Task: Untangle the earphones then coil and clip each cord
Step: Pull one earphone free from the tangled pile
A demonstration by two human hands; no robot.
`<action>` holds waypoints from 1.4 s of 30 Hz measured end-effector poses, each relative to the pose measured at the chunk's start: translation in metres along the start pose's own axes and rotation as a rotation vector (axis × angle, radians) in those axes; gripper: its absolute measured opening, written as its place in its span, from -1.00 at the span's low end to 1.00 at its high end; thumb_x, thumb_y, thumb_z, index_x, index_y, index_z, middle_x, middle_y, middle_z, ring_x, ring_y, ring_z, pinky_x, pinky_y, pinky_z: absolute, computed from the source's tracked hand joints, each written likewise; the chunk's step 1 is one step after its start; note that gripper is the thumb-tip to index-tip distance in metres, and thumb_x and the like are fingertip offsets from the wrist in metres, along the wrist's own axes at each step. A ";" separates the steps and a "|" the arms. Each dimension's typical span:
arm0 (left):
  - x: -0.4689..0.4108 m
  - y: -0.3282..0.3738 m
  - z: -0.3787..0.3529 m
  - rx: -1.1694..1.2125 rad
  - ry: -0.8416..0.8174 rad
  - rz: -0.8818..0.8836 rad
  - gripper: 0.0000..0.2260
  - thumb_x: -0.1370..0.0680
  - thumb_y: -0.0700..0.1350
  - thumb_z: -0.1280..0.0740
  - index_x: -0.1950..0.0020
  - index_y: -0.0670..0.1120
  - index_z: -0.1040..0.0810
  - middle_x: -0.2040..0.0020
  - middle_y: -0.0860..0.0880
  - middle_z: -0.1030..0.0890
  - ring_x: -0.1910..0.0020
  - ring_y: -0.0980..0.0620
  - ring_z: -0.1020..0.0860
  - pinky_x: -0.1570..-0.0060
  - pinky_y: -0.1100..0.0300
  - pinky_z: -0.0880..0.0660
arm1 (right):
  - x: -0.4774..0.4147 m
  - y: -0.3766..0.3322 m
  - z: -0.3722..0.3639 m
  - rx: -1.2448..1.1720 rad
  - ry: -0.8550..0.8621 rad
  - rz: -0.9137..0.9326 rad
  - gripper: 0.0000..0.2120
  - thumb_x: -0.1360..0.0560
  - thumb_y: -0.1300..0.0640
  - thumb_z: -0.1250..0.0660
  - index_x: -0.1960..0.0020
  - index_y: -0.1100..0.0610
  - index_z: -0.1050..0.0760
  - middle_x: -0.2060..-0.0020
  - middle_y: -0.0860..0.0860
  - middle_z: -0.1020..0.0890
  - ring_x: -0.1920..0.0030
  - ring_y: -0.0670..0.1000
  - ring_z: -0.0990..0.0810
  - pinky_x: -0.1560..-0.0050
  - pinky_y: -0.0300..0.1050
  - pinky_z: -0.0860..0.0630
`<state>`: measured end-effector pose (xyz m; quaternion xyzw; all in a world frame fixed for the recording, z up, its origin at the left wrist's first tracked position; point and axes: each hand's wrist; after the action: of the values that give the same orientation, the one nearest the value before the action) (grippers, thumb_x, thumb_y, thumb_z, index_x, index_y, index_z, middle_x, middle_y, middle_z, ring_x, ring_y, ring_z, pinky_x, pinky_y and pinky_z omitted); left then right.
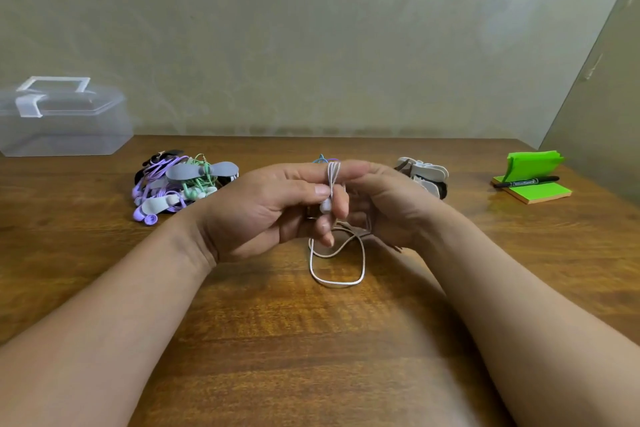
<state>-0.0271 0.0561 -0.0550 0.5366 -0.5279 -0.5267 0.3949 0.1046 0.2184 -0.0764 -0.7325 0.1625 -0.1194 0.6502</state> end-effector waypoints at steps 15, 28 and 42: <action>-0.011 -0.009 0.018 -0.698 0.648 -0.045 -0.55 -0.71 -0.27 -0.18 -0.60 0.00 -0.35 -0.10 0.02 -0.71 0.24 0.13 -0.57 -0.03 0.16 -0.57 | 0.012 -0.010 -0.031 0.867 0.268 0.174 -0.80 -0.63 0.03 -0.41 0.15 0.06 -0.64 0.36 0.02 -0.69 0.38 -0.08 -0.59 0.26 -0.13 -0.51; 0.001 0.000 0.010 -0.950 0.351 0.151 -0.78 -0.62 -0.02 -0.22 0.13 0.00 -0.60 0.31 0.10 -0.49 0.28 0.11 -0.44 0.16 0.07 -0.37 | 0.014 -0.024 -0.023 0.716 0.368 0.402 -0.94 -0.58 0.22 -0.44 0.03 0.07 -0.62 0.21 -0.05 -0.66 0.30 -0.16 -0.56 0.26 -0.26 -0.49; 0.000 0.003 0.010 0.039 0.137 -0.089 -0.63 -0.64 -0.19 -0.21 -0.42 -0.22 -0.55 0.23 -0.04 -0.47 0.48 0.05 -0.43 0.34 0.10 -0.56 | 0.012 -0.023 -0.017 -0.204 -0.052 -0.046 -0.72 -0.71 0.02 -0.16 -0.03 0.09 -0.61 0.32 -0.04 -0.37 0.48 -0.16 -0.15 0.49 -0.27 0.03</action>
<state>-0.0369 0.0569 -0.0538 0.6019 -0.4854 -0.4956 0.3956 0.1107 0.2006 -0.0517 -0.8014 0.1399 -0.0980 0.5733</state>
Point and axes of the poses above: each hand's wrist, its own x-axis away from the middle knuckle, its own z-axis out of the back of the hand, y = z × x
